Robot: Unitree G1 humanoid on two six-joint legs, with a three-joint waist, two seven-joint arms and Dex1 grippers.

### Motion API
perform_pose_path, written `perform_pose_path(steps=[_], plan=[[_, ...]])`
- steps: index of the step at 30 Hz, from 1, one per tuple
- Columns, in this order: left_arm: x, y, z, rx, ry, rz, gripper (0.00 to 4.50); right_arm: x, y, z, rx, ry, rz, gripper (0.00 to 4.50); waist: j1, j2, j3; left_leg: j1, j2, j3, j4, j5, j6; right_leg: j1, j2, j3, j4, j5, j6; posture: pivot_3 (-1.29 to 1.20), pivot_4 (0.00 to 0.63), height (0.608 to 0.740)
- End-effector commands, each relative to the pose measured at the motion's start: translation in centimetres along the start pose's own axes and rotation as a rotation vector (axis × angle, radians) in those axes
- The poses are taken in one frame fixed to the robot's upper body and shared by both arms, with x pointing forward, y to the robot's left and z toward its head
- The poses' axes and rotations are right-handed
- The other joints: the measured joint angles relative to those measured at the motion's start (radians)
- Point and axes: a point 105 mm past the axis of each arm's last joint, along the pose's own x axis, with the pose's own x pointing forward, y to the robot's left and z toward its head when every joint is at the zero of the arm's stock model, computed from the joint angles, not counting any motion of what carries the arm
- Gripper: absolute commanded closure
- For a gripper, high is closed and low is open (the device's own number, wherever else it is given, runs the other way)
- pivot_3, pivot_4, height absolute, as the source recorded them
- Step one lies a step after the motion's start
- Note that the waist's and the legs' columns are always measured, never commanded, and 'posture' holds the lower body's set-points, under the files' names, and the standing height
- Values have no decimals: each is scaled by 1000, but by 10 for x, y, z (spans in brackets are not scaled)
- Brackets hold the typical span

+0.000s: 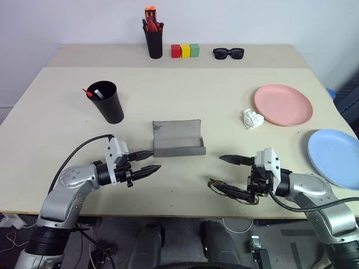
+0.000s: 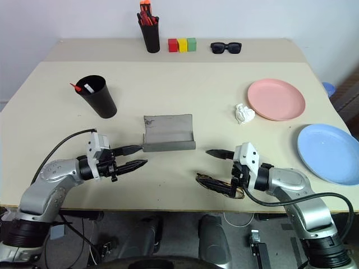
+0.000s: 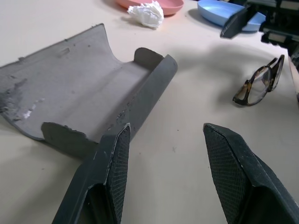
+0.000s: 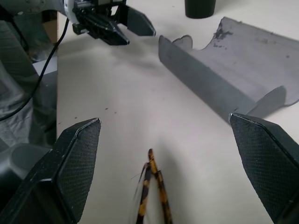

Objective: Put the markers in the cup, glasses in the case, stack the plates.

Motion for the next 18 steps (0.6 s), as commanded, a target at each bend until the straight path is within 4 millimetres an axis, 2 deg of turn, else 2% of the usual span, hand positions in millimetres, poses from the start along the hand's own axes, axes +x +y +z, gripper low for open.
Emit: perform_pose_path(steps=[1,5,9,11,13,15,18], plan=[[-3,-1,10,33,-17,1,1968,-4,5,6,-39,-5,17,24,0,0,0,0,0,0,0,0,0,0,0,0,0,0,0,0,150,740],[-3,-1,11,32,-14,-1,1968,-4,5,1,-44,-1,4,24,0,0,0,0,0,0,0,0,0,0,0,0,0,0,0,0,150,740],[-3,-2,11,32,-13,-2,1968,2,-12,-10,-138,13,-91,24,-2,0,0,0,0,0,0,0,0,0,0,0,0,0,0,0,150,740],[-4,-2,12,37,-12,3,1968,3,-50,-11,-294,24,-294,24,-7,-2,-1,1,0,0,0,0,0,0,0,0,0,0,0,0,150,740],[-5,-1,13,45,-11,12,1968,2,-89,0,-449,25,-478,24,-9,-1,-1,1,0,1,0,0,0,0,0,0,0,0,-1,0,150,740],[-5,-1,14,51,-12,14,1968,2,-107,15,-550,-7,-554,24,-7,-1,0,1,0,1,0,1,-1,-1,0,0,0,1,-1,0,150,740],[-6,-1,15,52,-12,18,1968,-2,-122,43,-634,-92,-637,24,-2,-1,0,0,0,0,-2,1,-1,-2,0,0,1,2,0,0,150,740]])
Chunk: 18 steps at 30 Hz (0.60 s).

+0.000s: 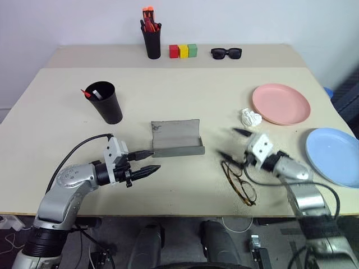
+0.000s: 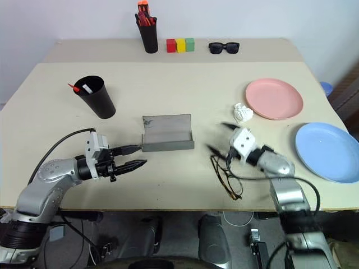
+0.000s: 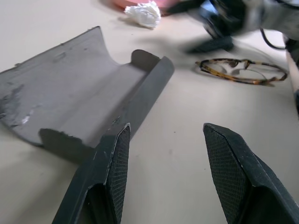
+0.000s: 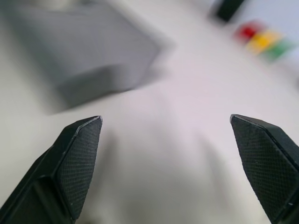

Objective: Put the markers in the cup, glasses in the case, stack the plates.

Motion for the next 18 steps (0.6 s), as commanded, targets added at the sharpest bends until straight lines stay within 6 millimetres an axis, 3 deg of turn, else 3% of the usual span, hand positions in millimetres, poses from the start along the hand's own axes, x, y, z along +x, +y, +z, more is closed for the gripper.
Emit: perform_pose_path(steps=[1,9,14,18], plan=[[-5,0,11,39,-25,8,1968,3,-28,25,-71,-117,-118,24,1,0,0,0,0,0,-1,0,0,0,0,0,0,1,2,0,150,740],[-5,-2,9,31,-21,8,1968,-2,-35,32,-15,-133,-127,24,-3,0,0,0,0,0,0,0,0,0,0,0,0,0,0,0,150,740],[2,-1,8,27,-24,-15,1968,-22,-5,31,210,-21,45,24,5,0,0,0,0,-1,0,0,0,1,0,0,0,-1,-1,0,150,740],[9,-3,6,30,-20,-67,1968,-52,25,31,306,108,163,24,4,0,0,-1,0,-1,0,0,1,1,0,0,0,-1,-1,0,150,740]])
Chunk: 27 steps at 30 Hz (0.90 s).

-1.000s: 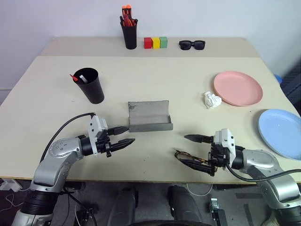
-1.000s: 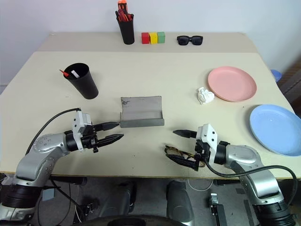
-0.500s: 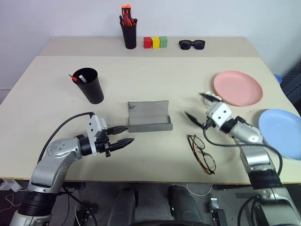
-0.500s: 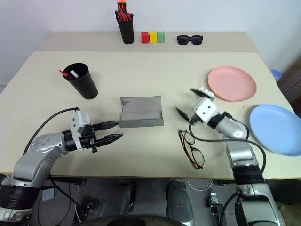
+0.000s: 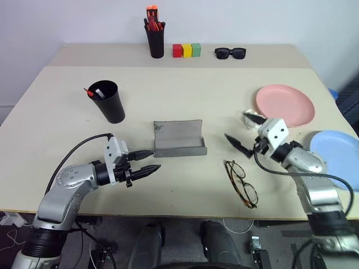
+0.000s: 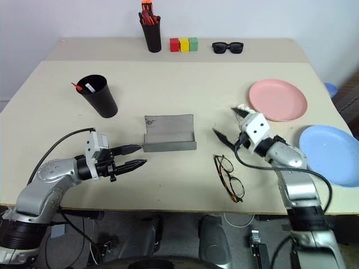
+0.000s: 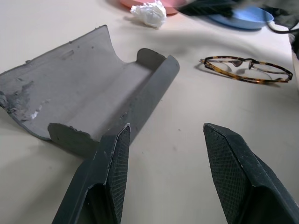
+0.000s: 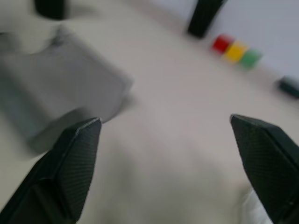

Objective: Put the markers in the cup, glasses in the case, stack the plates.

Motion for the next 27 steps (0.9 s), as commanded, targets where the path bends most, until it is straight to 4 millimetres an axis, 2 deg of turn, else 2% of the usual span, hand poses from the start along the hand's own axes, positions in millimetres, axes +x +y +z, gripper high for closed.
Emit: perform_pose_path(steps=[1,12,15,20,27], plan=[[6,-3,4,31,-10,-63,1968,-17,14,12,54,40,40,24,-1,0,0,0,0,0,0,0,0,0,0,0,0,0,0,0,150,740],[25,6,5,54,-6,-176,1968,-54,32,11,206,237,29,24,1,-1,-1,-1,0,1,1,0,0,0,0,0,-1,0,0,0,150,740],[32,7,6,57,-11,-209,1968,-60,43,11,228,287,41,24,1,-1,-1,-1,0,1,2,0,0,1,0,0,-1,0,0,0,150,740],[39,9,7,64,-19,-238,1968,-66,49,6,242,353,31,24,-2,-1,-1,-1,0,1,2,0,0,0,0,0,-1,-1,0,0,150,740],[43,9,11,75,-27,-258,1968,-65,54,4,262,362,30,24,0,-1,-1,-1,0,0,2,0,0,0,0,0,-1,-1,0,0,150,740]])
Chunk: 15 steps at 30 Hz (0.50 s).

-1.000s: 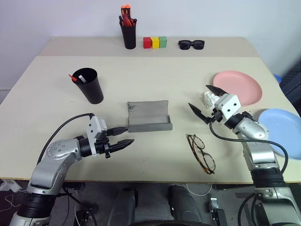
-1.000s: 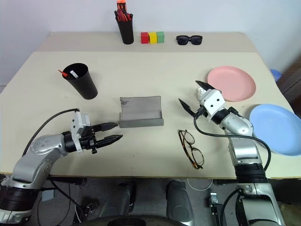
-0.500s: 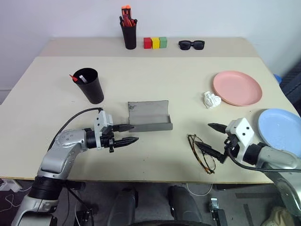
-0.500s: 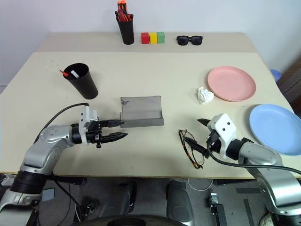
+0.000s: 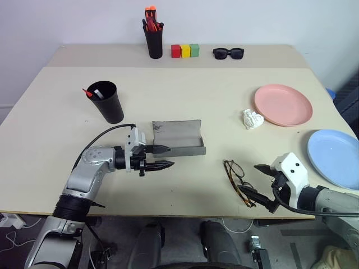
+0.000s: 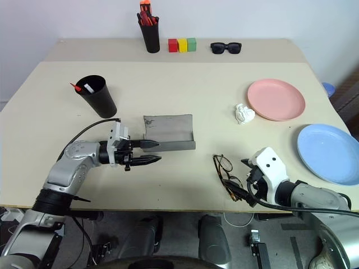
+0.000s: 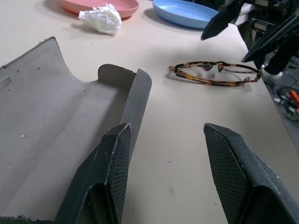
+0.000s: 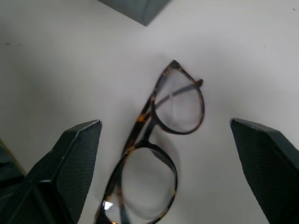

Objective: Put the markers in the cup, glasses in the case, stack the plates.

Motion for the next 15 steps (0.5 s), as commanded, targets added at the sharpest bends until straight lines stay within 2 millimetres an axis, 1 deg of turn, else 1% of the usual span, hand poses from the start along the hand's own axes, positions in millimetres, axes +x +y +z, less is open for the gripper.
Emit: perform_pose_path(steps=[1,7,15], plan=[[2,0,12,47,-18,-13,1968,-4,4,6,-24,-19,7,24,0,0,0,0,0,0,0,0,0,0,0,0,0,0,0,0,150,740],[2,-3,13,46,-23,-12,1968,-4,8,0,-18,6,39,24,0,0,0,0,0,0,0,0,0,0,0,0,0,0,0,0,150,740],[0,-5,15,44,-28,4,1968,0,11,-1,-15,15,72,24,0,0,0,0,0,0,0,0,0,0,0,0,0,0,0,0,150,740]])
